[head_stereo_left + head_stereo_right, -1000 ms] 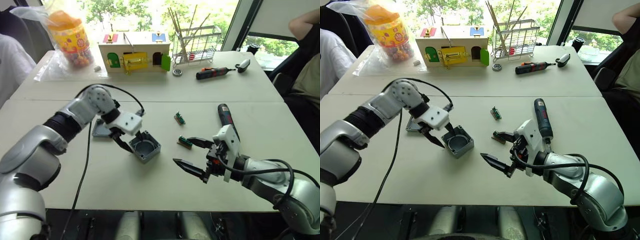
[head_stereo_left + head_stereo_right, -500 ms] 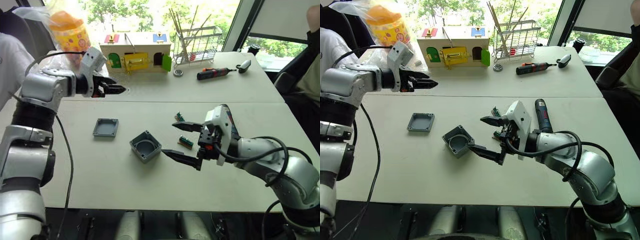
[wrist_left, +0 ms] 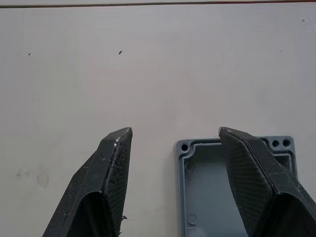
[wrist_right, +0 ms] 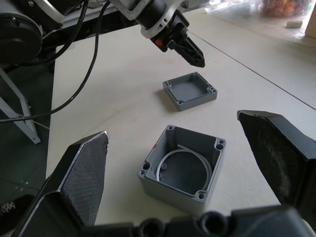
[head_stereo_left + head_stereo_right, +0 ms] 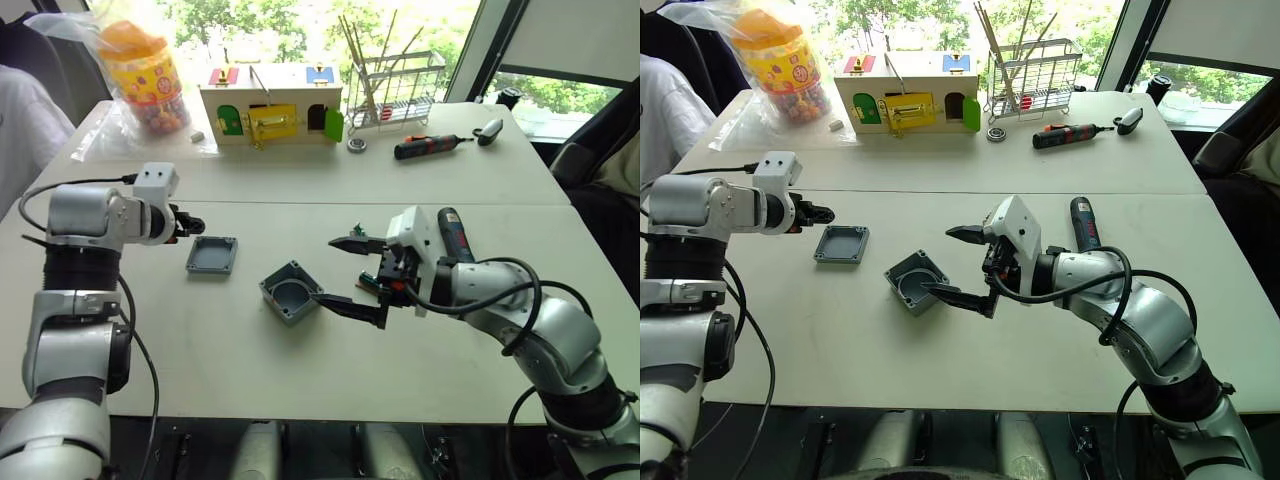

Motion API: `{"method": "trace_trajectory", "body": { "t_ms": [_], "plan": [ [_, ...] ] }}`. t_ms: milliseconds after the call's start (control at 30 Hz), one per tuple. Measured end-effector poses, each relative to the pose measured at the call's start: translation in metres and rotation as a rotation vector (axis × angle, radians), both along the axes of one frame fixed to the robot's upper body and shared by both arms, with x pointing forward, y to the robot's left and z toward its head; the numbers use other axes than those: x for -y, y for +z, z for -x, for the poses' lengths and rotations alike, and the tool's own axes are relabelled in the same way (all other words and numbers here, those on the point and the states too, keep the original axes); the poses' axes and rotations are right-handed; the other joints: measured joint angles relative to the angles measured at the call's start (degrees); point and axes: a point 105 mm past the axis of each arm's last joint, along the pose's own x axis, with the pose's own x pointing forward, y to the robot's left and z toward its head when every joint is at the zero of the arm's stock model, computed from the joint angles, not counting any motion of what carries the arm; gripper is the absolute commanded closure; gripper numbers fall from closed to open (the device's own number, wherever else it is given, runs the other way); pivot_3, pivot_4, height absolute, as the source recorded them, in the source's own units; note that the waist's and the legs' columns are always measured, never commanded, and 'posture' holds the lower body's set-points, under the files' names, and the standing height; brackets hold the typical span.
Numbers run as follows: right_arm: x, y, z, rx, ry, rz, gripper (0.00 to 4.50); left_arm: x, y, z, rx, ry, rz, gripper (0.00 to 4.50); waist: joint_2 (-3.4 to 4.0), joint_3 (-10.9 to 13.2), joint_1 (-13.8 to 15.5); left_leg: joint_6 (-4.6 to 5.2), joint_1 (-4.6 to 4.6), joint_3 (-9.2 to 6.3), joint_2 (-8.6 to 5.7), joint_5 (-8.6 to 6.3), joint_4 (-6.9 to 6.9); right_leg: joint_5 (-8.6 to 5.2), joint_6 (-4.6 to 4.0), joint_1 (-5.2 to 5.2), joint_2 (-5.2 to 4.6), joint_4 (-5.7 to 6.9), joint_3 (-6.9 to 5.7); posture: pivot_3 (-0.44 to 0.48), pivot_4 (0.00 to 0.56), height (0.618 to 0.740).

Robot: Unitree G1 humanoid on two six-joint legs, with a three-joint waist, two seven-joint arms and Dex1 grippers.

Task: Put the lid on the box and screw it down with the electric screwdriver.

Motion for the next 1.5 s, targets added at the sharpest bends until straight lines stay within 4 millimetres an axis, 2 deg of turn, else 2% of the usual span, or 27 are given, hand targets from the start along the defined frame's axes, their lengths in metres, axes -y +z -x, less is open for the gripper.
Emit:
{"method": "trace_trajectory", "body": {
  "t_ms": [167,300,533,633,767,1000,1167,1267,1300,1367,1433,1500],
  "plan": [
    [0.001,-0.008,-0.001,-0.023,-0.036,-0.012,0.0,-0.006,-0.014,0.003,-0.045,0.018,-0.035,1.65,0.0,0.0,0.0,0.0,0.0,0.01,-0.02,0.0,0.0,0.0,0.0,-0.01,0.01,0.0,0.0,0.0,0.15,0.736],
    [-0.001,-0.007,-0.002,-0.021,-0.052,-0.034,0.0,-0.009,-0.02,0.002,-0.058,0.007,-0.076,1.65,0.0,0.0,0.0,0.0,0.0,0.02,-0.07,0.0,-0.01,0.0,0.0,-0.01,0.0,-0.01,0.0,0.0,0.15,0.736],
    [-0.001,-0.009,-0.005,-0.018,-0.085,-0.047,0.0,-0.01,-0.022,-0.001,-0.059,-0.04,-0.081,1.65,0.02,0.0,0.0,0.01,0.02,0.03,-0.11,-0.01,-0.01,0.0,0.0,0.01,0.0,0.0,0.0,0.0,0.15,0.736],
    [-0.001,-0.009,-0.006,-0.014,-0.099,-0.051,0.0,-0.009,-0.023,-0.002,-0.059,-0.058,-0.069,2.47,0.04,0.0,0.0,0.05,0.05,0.02,-0.1,-0.03,-0.01,0.0,0.0,0.04,0.0,0.01,0.0,0.0,0.15,0.736],
    [0.0,-0.011,-0.006,-0.023,-0.116,-0.057,0.0,-0.005,-0.026,0.0,-0.071,-0.083,-0.061,4.46,0.1,-0.1,-0.3,0.05,0.17,0.02,-0.08,-0.03,-0.01,0.0,0.0,0.12,0.03,0.09,0.01,0.0,0.15,0.736],
    [0.004,-0.013,-0.007,-0.028,-0.133,-0.059,0.0,-0.01,-0.03,0.004,-0.069,-0.05,-0.051,4.46,0.25,-0.2,-0.4,0.05,0.23,0.02,-0.03,-0.03,-0.01,0.0,-0.01,0.13,0.08,0.17,0.02,0.0,0.15,0.736],
    [0.006,-0.008,-0.009,-0.032,-0.132,-0.085,0.0,-0.006,-0.027,-0.002,-0.015,-0.031,-0.001,4.46,0.25,-0.2,-0.1,0.02,0.21,0.02,-0.03,-0.01,-0.01,0.0,-0.01,0.12,0.07,0.18,0.01,0.0,0.15,0.736],
    [0.008,0.005,-0.012,-0.049,-0.125,-0.17,0.0,0.004,-0.011,-0.012,0.11,-0.086,0.053,4.46,0.09,-0.1,0.2,-0.1,0.07,-0.03,0.04,0.05,0.0,0.01,-0.01,0.05,-0.02,0.13,-0.05,0.0,0.15,0.736],
    [0.008,0.011,-0.013,-0.059,-0.117,-0.203,0.0,0.008,0.001,-0.017,0.176,-0.115,0.079,4.46,0.07,-0.1,0.2,-0.11,0.02,-0.01,0.03,0.05,0.0,0.01,-0.01,0.02,-0.07,0.09,-0.05,0.0,0.15,0.736],
    [0.009,0.02,-0.017,-0.087,-0.116,-0.264,0.0,0.018,0.034,-0.025,0.335,-0.176,0.133,4.46,0.01,0.0,0.1,-0.47,-0.06,0.0,0.02,0.25,-0.02,0.01,-0.01,-0.03,-0.11,0.0,-0.07,0.0,0.15,0.736],
    [0.008,0.029,-0.026,-0.105,-0.132,-0.311,0.0,0.035,0.082,-0.029,0.539,-0.262,0.177,4.46,0.01,0.0,0.1,-0.48,-0.11,0.04,-0.04,0.25,-0.08,0.01,0.0,-0.07,-0.19,-0.05,-0.08,0.0,0.15,0.736],
    [0.008,0.033,-0.036,-0.12,-0.16,-0.331,0.0,0.049,0.111,-0.028,0.676,-0.321,0.197,4.46,0.04,0.0,0.0,-0.47,-0.08,0.1,-0.06,0.25,-0.12,0.02,0.0,-0.07,-0.25,-0.06,-0.08,0.0,0.15,0.736]
  ]
}}
